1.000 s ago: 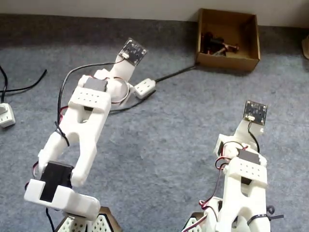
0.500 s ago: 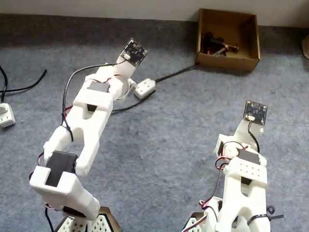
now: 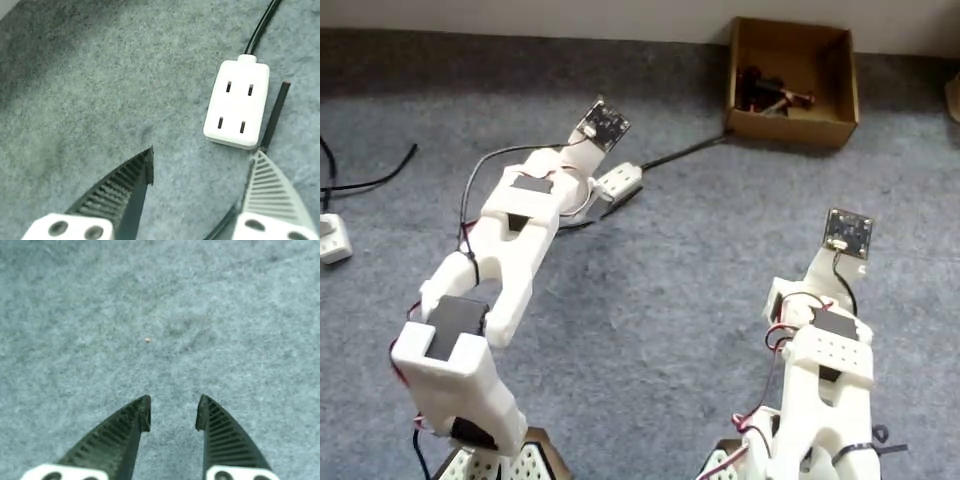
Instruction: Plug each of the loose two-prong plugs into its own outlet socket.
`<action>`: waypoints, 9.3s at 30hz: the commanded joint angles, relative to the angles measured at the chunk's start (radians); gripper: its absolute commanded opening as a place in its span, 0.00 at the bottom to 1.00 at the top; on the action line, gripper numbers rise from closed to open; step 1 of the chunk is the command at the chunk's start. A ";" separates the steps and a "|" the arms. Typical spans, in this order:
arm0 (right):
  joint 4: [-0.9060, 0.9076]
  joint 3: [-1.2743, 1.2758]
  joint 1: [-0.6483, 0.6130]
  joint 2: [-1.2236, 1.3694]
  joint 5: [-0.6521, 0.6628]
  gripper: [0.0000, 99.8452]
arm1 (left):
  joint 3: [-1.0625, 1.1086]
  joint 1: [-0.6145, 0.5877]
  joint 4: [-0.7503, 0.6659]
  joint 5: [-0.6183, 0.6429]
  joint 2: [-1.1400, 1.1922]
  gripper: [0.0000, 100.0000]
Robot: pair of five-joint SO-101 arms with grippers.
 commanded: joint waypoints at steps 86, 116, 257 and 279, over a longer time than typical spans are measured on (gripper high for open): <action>-0.113 0.051 -0.008 -0.021 0.060 0.15 | -0.096 0.012 -0.008 -0.074 0.042 0.32; -0.111 0.051 -0.008 -0.021 0.060 0.15 | -0.148 0.005 -0.175 -0.072 0.142 0.32; -0.111 0.077 -0.010 -0.021 0.107 0.15 | -1.693 -0.019 0.729 0.423 0.914 0.32; -0.111 0.077 -0.010 -0.021 0.109 0.15 | -1.699 -0.015 0.825 0.425 1.001 0.32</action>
